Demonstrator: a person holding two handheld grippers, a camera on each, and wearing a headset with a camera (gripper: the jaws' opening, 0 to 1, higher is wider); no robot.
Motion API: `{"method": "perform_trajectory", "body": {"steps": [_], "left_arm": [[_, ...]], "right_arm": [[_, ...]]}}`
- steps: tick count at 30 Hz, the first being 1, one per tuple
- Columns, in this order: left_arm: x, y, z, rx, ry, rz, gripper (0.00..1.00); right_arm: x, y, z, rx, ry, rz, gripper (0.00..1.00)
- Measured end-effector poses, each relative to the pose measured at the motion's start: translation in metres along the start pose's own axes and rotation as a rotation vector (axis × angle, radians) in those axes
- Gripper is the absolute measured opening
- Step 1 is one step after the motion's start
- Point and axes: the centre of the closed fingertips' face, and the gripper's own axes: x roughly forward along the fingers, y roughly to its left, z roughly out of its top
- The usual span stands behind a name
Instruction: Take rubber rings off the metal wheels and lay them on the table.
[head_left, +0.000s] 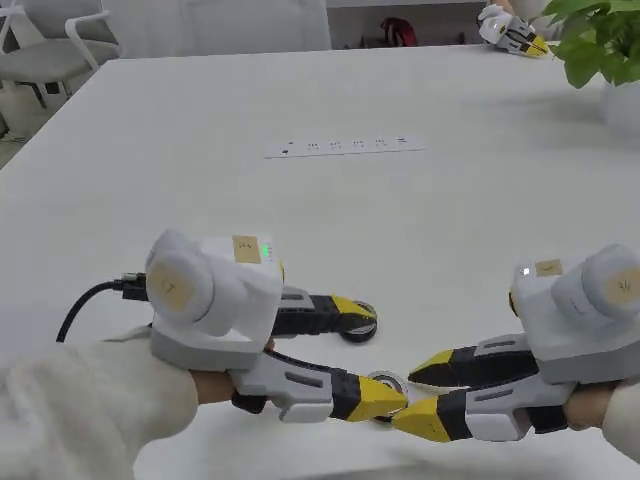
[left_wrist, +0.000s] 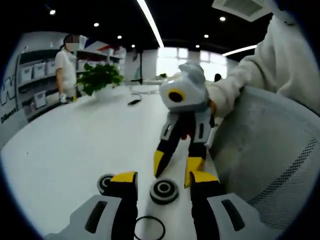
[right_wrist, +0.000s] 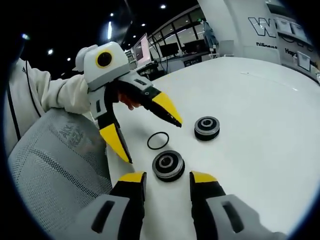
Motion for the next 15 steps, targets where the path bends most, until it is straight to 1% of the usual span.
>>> {"method": "perform_trajectory", "body": {"steps": [1,3,5,6,8,12,15], "left_arm": [[0.001,0.000,-0.001,-0.002,-0.001,0.001,0.41],[0.004,0.000,-0.002,-0.039,-0.022,0.012,0.40],[0.007,-0.002,-0.005,-0.043,-0.012,0.001,0.39],[0.008,-0.003,-0.008,-0.025,0.005,0.000,0.38],[0.009,-0.003,-0.010,-0.017,0.007,0.002,0.36],[0.009,-0.002,-0.013,-0.032,0.007,0.002,0.34],[0.011,-0.002,-0.019,-0.029,0.023,0.006,0.30]], "right_arm": [[0.000,0.001,-0.001,-0.002,0.002,0.001,0.31],[0.001,0.003,-0.001,-0.002,0.007,0.009,0.31],[0.002,0.003,-0.001,-0.015,0.007,0.010,0.31],[0.001,0.003,-0.001,-0.019,0.005,0.008,0.31],[0.001,0.002,-0.001,-0.022,0.004,0.004,0.30],[0.001,0.001,-0.002,-0.018,0.002,0.002,0.29],[0.001,0.002,-0.002,-0.024,0.002,0.002,0.28]]}}
